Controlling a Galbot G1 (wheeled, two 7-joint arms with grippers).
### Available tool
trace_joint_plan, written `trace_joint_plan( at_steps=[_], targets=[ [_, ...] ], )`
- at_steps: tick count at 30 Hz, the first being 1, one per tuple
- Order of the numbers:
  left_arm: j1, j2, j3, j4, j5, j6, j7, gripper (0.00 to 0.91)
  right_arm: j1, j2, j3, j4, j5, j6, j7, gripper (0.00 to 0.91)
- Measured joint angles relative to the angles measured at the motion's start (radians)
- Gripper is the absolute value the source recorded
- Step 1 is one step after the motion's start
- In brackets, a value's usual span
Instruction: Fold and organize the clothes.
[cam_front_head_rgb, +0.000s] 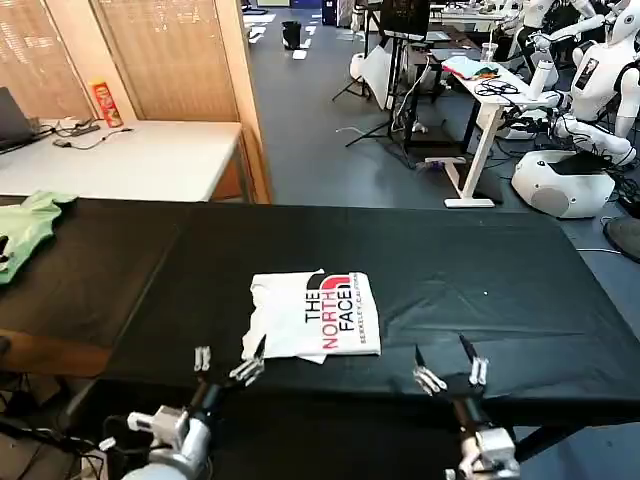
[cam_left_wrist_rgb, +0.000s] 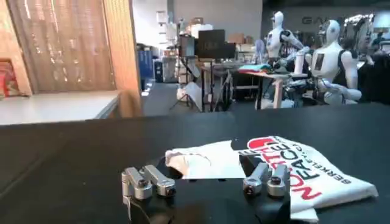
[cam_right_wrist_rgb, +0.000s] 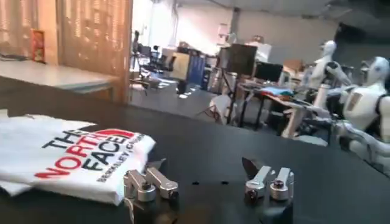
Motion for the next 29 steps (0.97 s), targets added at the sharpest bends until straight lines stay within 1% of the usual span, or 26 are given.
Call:
trace_joint_plan(
  at_steps=[3,6,13,18,29],
  targets=[
    [0.074,0.006,-0.014,-0.017,0.012,-0.029,-0.024,0.878,-0.062,0.009,0.036,0.030,-0.001,0.002,0.021,0.878],
    [0.143,0.005,-0.020,-0.033,0.018,-0.055,-0.038,0.878,-0.123,0.024,0.057,0.061,0.001,-0.011,0.045,0.878],
    [0.263,0.006,-0.044,-0.072,0.015,-0.047,-0.059,0.878,-0.258,0.080,0.031,0.127,-0.025,-0.017,0.081,0.878],
    [0.296,0.014,-0.062,-0.082,-0.007,-0.033,-0.065,0.878,-0.323,0.113,0.004,0.135,-0.025,-0.015,0.102,0.878],
    [0.308,0.023,-0.066,-0.088,-0.017,-0.022,-0.065,0.878,-0.352,0.124,-0.005,0.134,-0.022,-0.014,0.101,0.878]
  ],
)
